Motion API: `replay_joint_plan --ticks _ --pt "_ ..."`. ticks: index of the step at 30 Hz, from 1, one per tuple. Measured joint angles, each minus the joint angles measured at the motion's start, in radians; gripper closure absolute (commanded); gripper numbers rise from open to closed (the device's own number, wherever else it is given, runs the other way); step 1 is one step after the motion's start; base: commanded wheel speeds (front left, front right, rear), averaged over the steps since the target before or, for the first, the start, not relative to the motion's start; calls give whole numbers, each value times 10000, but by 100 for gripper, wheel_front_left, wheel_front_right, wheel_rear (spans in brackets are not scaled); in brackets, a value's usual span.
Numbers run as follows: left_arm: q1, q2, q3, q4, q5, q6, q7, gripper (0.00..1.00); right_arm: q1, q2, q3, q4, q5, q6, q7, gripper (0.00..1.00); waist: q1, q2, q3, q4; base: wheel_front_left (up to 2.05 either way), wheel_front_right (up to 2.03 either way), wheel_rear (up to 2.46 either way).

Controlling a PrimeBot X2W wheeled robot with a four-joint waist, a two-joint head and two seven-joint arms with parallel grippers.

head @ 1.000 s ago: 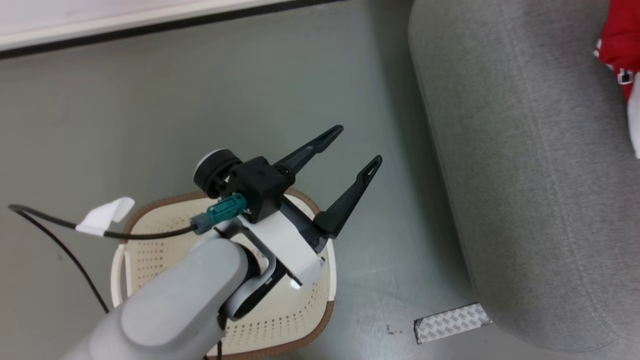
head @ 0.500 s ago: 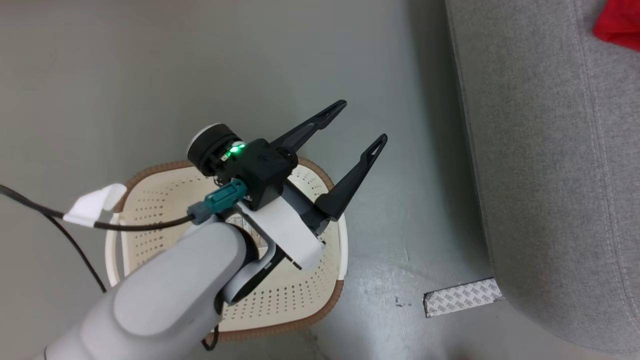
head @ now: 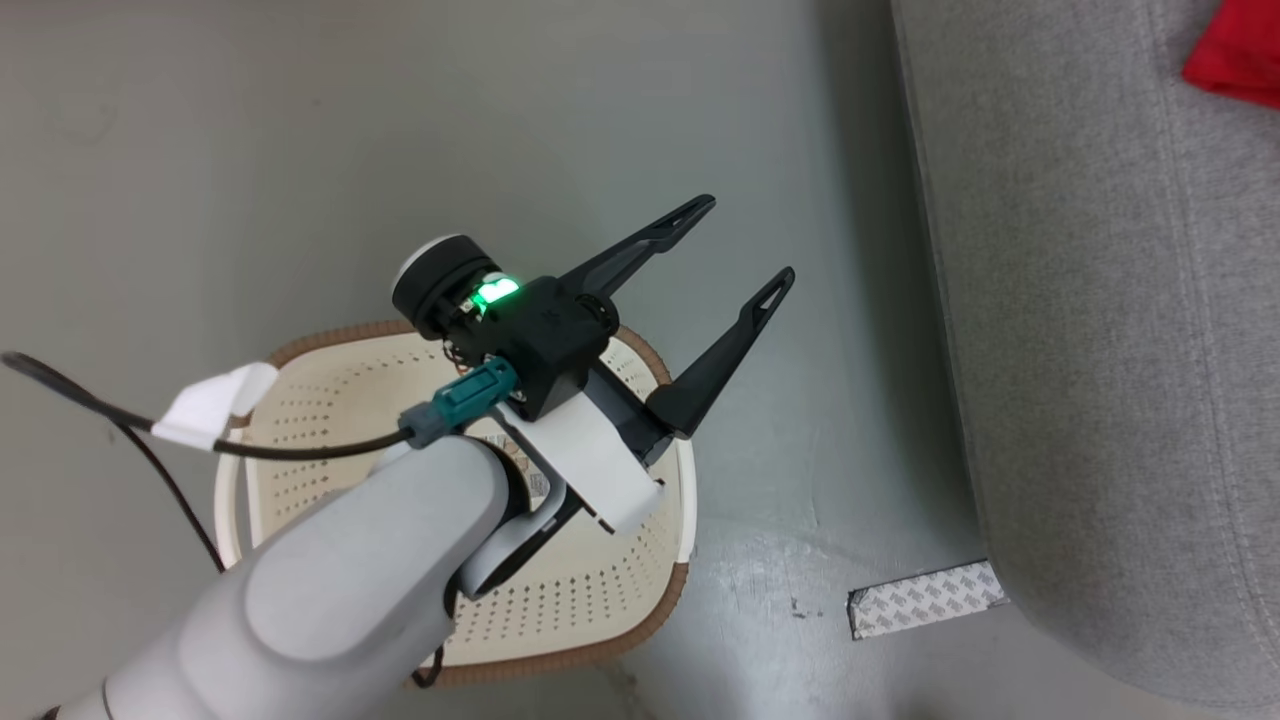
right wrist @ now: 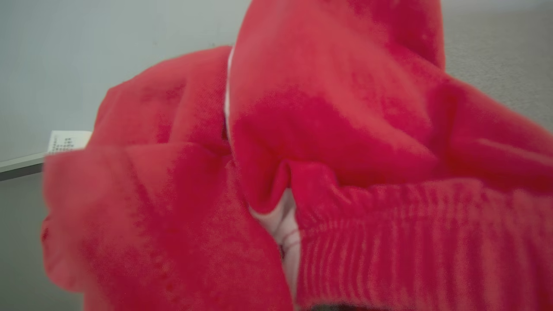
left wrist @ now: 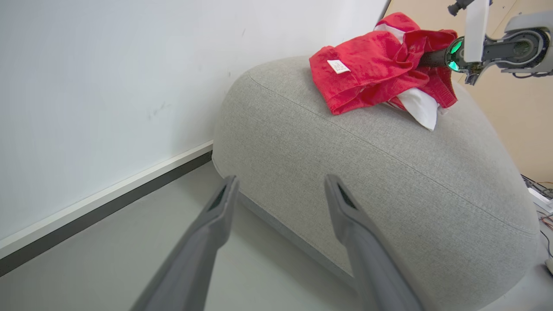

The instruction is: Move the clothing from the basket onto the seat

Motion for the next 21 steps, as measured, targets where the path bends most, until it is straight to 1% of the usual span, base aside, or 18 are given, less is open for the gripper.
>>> replay_joint_plan --ticks 6,13,17,21 --pt "162 -136 -113 420 -42 -42 -255 0 -21 0 694 230 157 0 182 0 0 1 -611 -65 0 0 0" --pt "789 -303 -209 911 -420 -84 -591 0 257 -146 1459 416 562 0 1097 0 -2 1 -1841 -211 0 0 0" --pt "1267 -328 -234 1114 -646 -69 -698 0 382 -234 1831 201 627 0 1336 0 -3 1 -2661 -349 0 0 0" --pt "1741 -368 -240 1225 -894 -25 -826 0 482 -410 2113 -245 610 0 1241 0 -4 1 -3504 -521 0 0 0"
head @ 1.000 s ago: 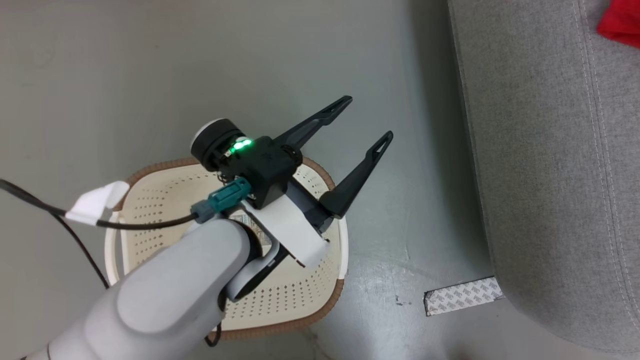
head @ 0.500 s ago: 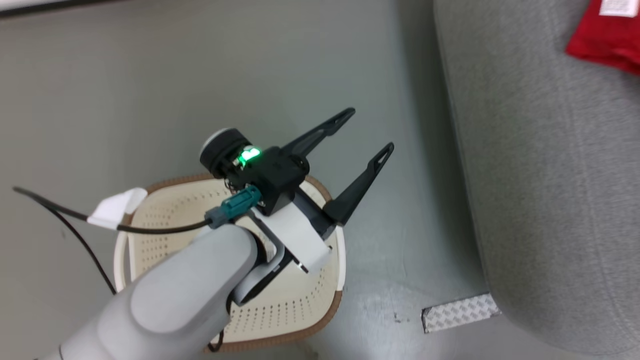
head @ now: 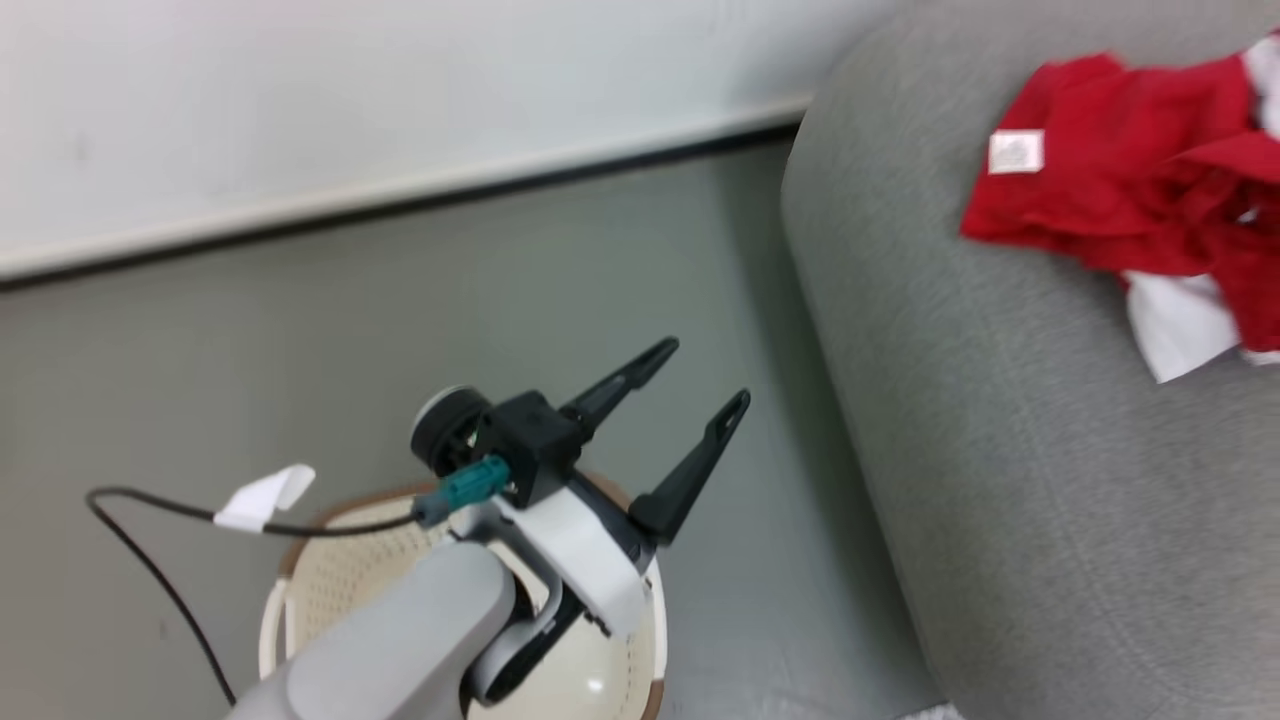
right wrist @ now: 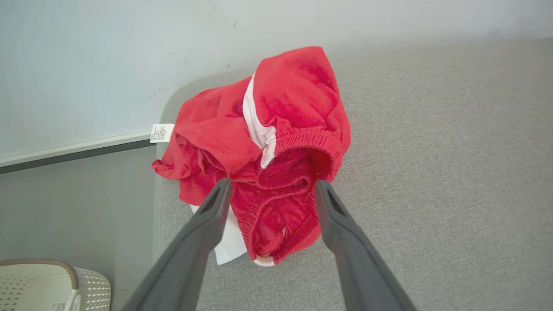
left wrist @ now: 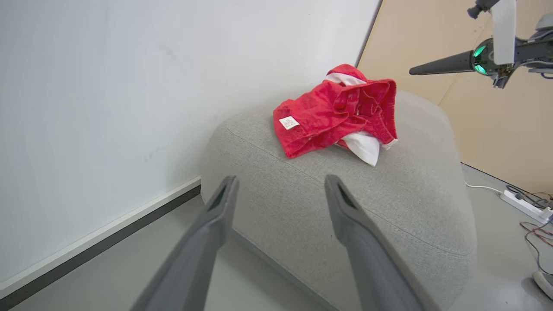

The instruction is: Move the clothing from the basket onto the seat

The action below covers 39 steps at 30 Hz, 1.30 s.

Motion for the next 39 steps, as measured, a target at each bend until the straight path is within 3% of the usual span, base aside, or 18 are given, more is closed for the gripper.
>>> replay_joint_plan --ticks 10,17,25,34,39 --pt "947 -282 17 42 -343 98 -213 0 292 -245 347 -1221 -209 0 -1344 0 -1 0 -1956 -231 0 0 0" --pt "1464 -282 362 -109 -447 314 -293 0 371 301 525 -1730 -880 0 -2568 0 -1 0 -2994 66 0 0 0" --pt "2077 71 943 -259 -571 700 -336 0 812 915 564 -2406 -2052 0 -3524 0 0 -1 -3597 888 0 0 0" --pt "3063 230 2299 -451 -840 1151 -362 0 2597 2556 -493 -2834 -3835 0 -4821 0 2 -1 -4016 1752 0 0 0" --pt "3623 351 3271 -407 -562 1459 -362 0 4062 3785 -1406 -2980 -5014 0 -5264 0 2 -1 -4183 2062 0 0 0"
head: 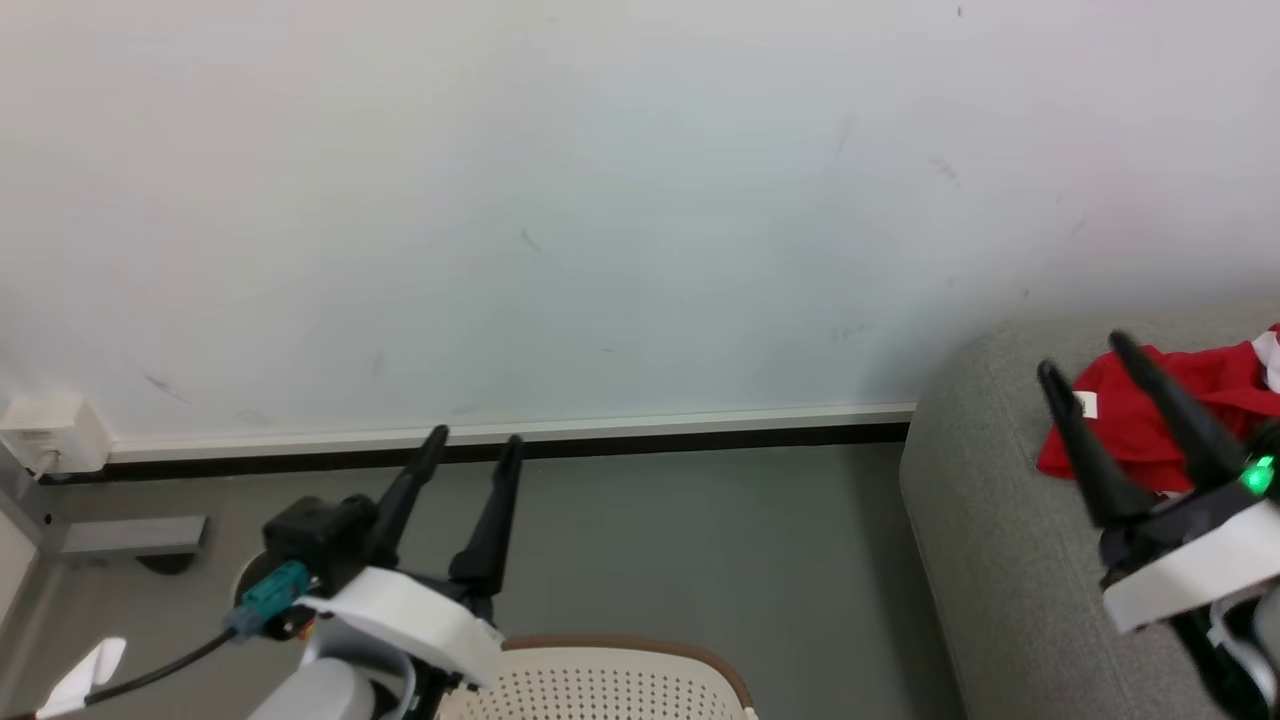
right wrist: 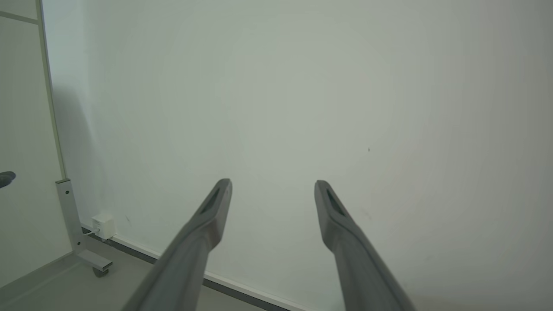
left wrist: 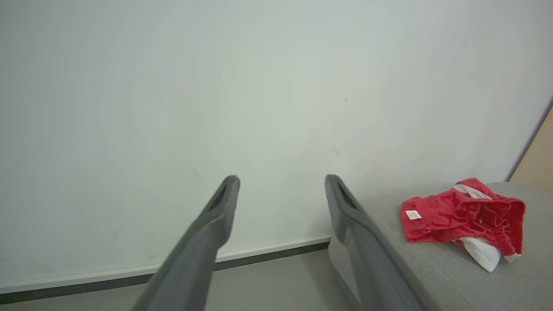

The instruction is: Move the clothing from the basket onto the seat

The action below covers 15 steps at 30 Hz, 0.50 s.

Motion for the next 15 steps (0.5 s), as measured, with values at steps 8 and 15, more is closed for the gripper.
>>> replay_joint_plan --ticks 8,15 --pt "1205 245 1183 215 1542 830 0 0 2100 1793 -1519 42 -1860 0 -293 0 0 0 -58 36 0 0 0" --pt "2732 -387 3078 -268 2422 989 0 0 3197 3279 -2727 -391 -2821 0 -332 0 0 0 -12 -254 0 0 0"
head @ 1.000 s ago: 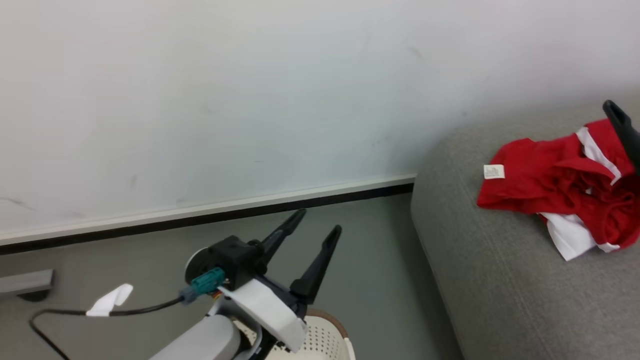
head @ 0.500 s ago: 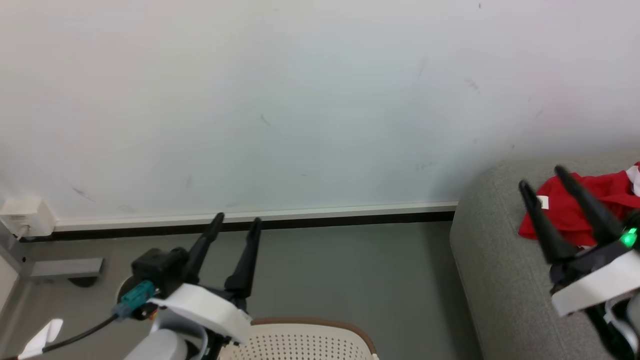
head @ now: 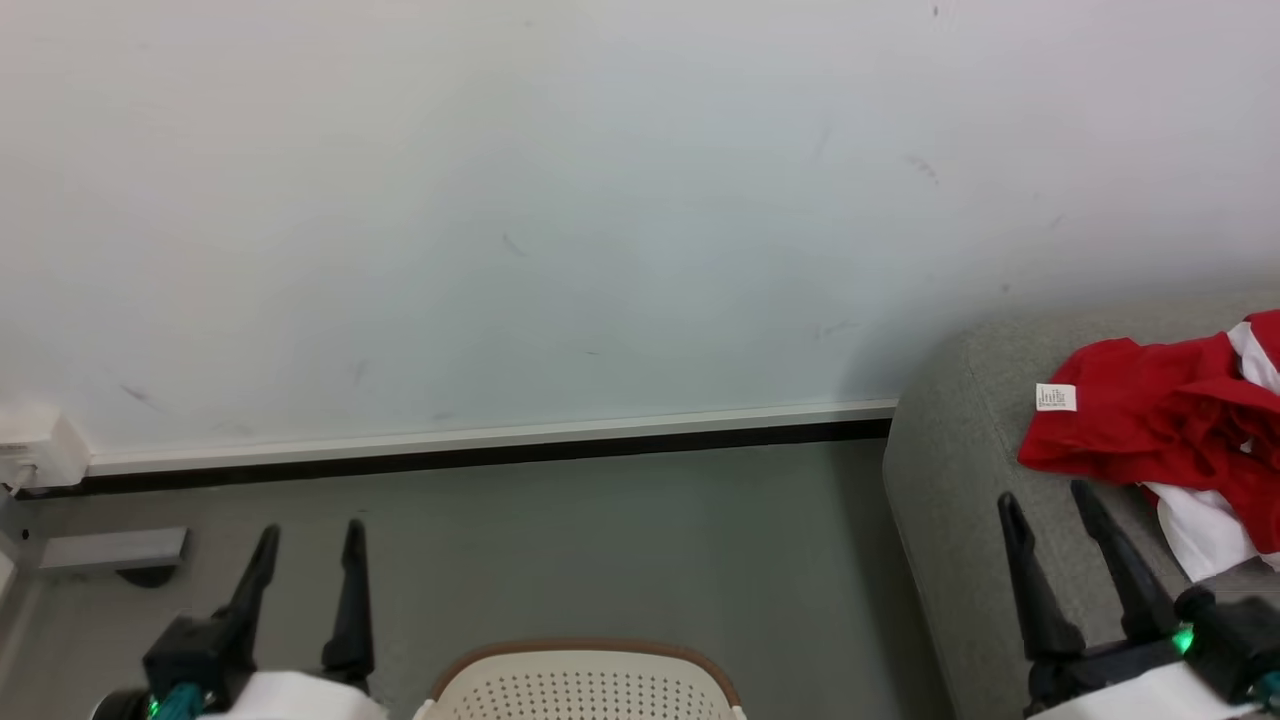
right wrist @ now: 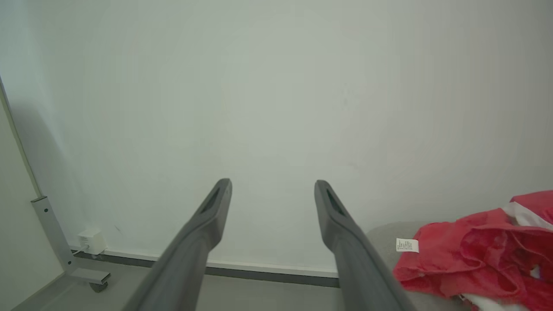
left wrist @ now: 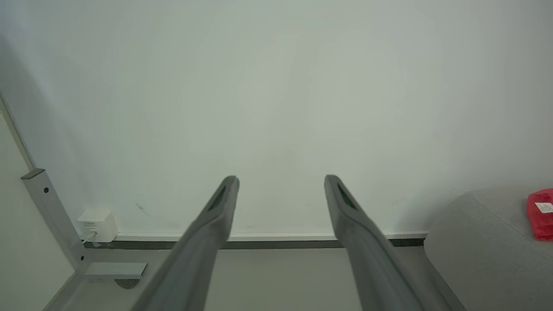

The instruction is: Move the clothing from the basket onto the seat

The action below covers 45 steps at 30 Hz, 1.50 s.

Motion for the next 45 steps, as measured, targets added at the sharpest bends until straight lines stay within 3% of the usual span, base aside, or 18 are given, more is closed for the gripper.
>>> replay_joint_plan --ticks 5,12,20,31,45 --pt "691 -677 1135 347 554 -504 -2 0 516 541 -234 255 -318 0 0 0 0 0 -44 -45 0 0 0" --pt "1164 -1839 2527 1106 1237 -1507 0 0 621 711 -359 428 -731 0 0 0 0 1 -134 -125 0 0 0" --pt "1266 -2472 3563 1315 2094 -2472 0 0 851 706 -353 408 -995 0 0 0 0 0 -132 -157 0 0 0" --pt "1222 -2857 4247 1492 2725 -3051 0 0 827 702 -265 449 -993 0 0 0 0 1 -93 -159 0 0 0" --pt "1162 -3037 4566 1636 2905 -3367 0 0 706 698 -113 598 -888 0 0 0 0 0 12 -137 0 0 0"
